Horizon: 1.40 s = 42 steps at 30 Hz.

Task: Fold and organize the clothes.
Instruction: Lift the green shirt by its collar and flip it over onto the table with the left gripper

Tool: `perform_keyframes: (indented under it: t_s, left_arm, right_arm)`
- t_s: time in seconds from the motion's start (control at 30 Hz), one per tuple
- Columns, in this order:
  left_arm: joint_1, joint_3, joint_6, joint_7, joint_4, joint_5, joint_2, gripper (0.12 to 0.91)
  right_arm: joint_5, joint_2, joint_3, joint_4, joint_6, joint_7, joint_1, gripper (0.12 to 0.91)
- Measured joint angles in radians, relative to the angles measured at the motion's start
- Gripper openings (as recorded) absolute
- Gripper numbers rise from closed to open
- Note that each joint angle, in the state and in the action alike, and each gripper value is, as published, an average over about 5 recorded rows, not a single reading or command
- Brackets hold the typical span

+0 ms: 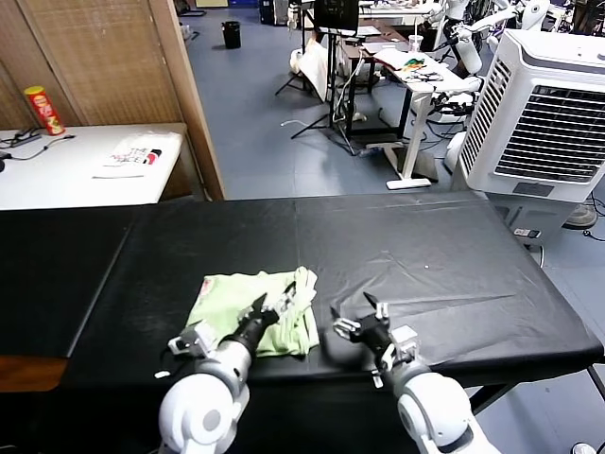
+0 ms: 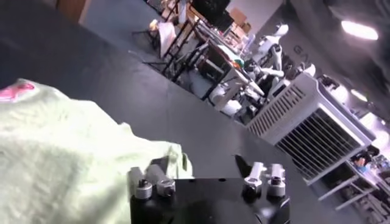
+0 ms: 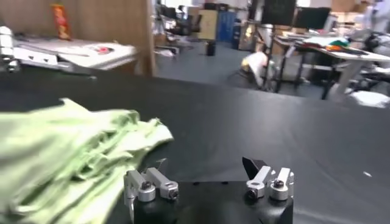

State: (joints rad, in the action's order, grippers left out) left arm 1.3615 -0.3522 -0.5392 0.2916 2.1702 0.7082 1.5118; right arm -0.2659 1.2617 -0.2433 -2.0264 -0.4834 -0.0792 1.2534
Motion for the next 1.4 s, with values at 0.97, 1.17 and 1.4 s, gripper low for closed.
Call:
perform_keyframes:
  t_s: [0.97, 1.17, 1.4]
  left_arm:
    - [0.060, -0.253, 0.185, -0.136, -0.164, -0.135, -0.101, 0.798]
    - [0.057, -0.271, 0.204, -0.132, -0.201, -0.032, -0.090, 0.798]
    - [0.054, -0.292, 0.205, -0.142, -0.232, 0.076, -0.088, 0.692]
  right_arm:
    - [0.178, 0.060, 0.141, 0.107, 0.042, 0.066, -0.100, 0.798]
    - [0.149, 0.053, 0.130, 0.055, 0.051, 0.060, -0.072, 0.798]
    - [0.147, 0.058, 0.125, 0.040, 0.057, 0.059, -0.057, 0.798]
